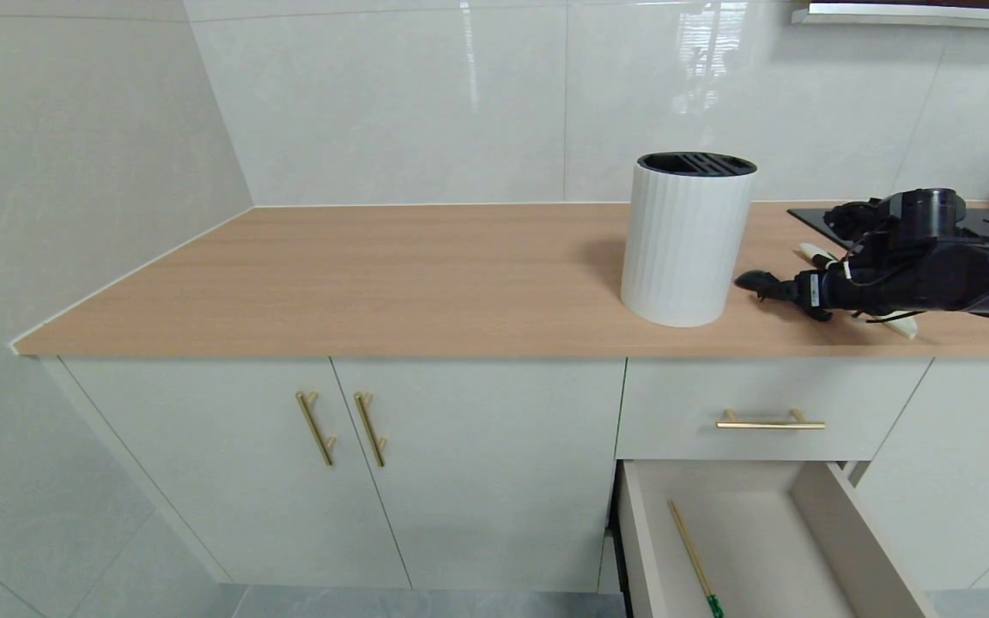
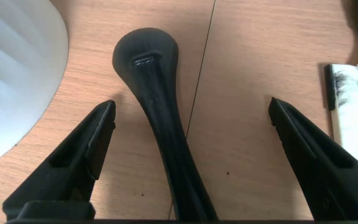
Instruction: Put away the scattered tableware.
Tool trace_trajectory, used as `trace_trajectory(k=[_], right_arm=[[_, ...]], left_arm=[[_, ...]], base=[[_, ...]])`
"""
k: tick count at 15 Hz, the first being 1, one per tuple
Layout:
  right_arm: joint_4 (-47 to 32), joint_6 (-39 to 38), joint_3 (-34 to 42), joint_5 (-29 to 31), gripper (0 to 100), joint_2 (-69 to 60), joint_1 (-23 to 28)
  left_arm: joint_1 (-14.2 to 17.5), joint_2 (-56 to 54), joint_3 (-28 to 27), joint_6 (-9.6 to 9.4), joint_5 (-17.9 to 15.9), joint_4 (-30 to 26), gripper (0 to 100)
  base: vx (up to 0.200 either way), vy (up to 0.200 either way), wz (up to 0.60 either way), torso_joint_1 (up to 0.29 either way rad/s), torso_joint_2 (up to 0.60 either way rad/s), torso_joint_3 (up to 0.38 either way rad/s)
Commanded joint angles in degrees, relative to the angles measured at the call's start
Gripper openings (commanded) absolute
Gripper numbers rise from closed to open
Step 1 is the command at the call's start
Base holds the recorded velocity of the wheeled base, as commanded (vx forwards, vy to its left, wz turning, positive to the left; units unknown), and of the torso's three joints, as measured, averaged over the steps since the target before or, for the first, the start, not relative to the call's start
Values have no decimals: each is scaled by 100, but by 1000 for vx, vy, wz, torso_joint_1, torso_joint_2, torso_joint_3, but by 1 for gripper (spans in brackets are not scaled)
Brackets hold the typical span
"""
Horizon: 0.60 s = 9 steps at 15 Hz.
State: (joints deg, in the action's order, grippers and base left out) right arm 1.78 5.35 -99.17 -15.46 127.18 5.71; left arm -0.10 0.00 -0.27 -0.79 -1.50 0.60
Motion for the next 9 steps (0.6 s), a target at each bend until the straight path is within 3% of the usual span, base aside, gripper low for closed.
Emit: trace_trajectory(k=[1,3,4,9], right_arm=[[-2,10,3,-1,100,8,1],[-2,19,38,-1,100,8,1],[-2,45,47,-1,0,8,-8],[-2,89,196,-1,0,-18,-105]], left_arm=[[1,9,0,0,1,2,100],[1,9,0,0,1,2,100],[1,9,0,0,1,2,100],[1,9,0,0,1,2,100]], base=[[0,0,0,0,0,0],[0,0,0,0,0,0],[0,0,0,0,0,0],[0,0,0,0,0,0]])
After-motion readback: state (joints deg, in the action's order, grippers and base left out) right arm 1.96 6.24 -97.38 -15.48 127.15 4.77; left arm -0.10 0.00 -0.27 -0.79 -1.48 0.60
